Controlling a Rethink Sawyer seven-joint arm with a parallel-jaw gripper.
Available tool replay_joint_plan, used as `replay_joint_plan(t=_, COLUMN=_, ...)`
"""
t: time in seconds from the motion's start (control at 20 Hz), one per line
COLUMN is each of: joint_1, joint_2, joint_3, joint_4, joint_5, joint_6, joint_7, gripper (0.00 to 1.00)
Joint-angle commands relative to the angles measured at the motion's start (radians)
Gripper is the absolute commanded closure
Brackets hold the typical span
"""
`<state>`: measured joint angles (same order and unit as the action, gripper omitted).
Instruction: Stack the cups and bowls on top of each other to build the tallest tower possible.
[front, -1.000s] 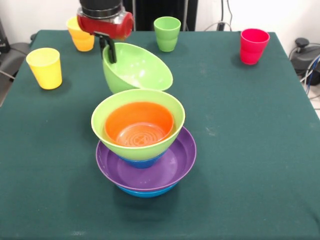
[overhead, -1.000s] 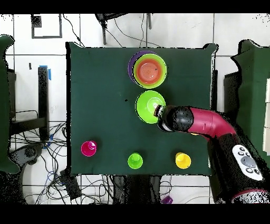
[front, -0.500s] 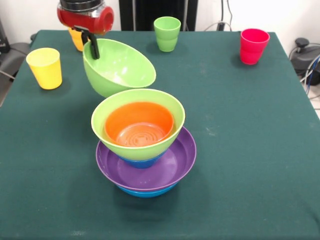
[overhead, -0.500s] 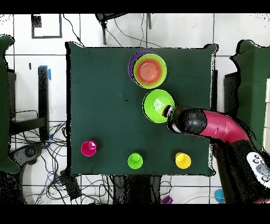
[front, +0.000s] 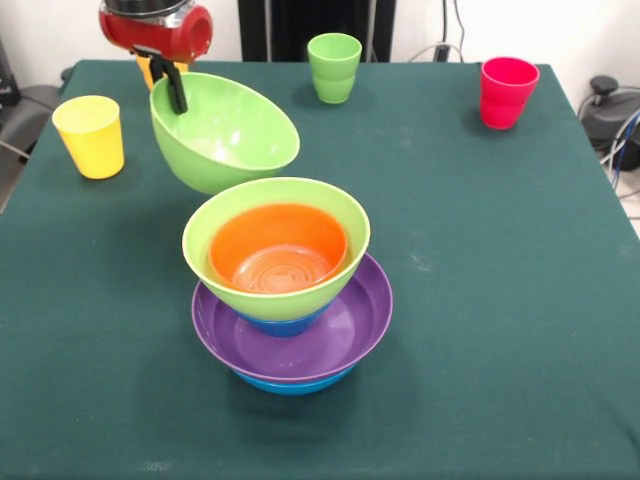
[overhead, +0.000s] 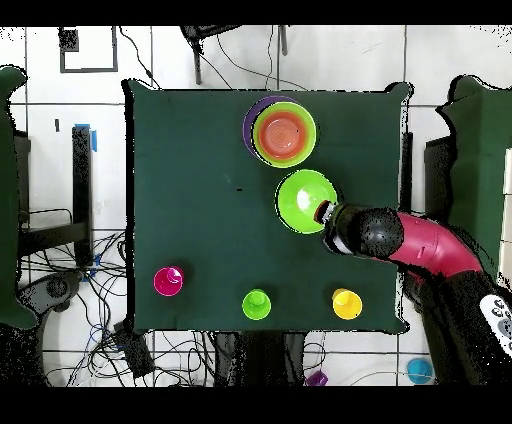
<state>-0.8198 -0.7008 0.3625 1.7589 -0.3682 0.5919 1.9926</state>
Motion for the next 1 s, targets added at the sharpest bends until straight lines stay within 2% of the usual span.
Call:
replay_joint_plan(t=0.05, joint_1=-0.005, joint_2=-0.075, joint_3=0.104, joint_4=0.039, joint_5=-0.016, joint_6=0.180, joint_7=-0.218, gripper=1.00)
replay_joint_plan(t=0.4, joint_1=0.000, joint_2=-0.091, joint_3=0.128, joint_4=0.018, joint_5=-0.009, joint_6=0.238, joint_7=-0.196, gripper=1.00)
replay_joint_plan(t=0.7, joint_1=-0.007, joint_2=-0.119, joint_3=0.149, joint_4=0.039, joint_5=0.003, joint_6=0.260, joint_7=-0.180, gripper=1.00)
replay_joint_plan(t=1.0, joint_1=0.006, joint_2=-0.072, joint_3=0.161, joint_4=-0.012, joint_5=-0.009, joint_6=0.265, joint_7=-0.164, gripper=1.00)
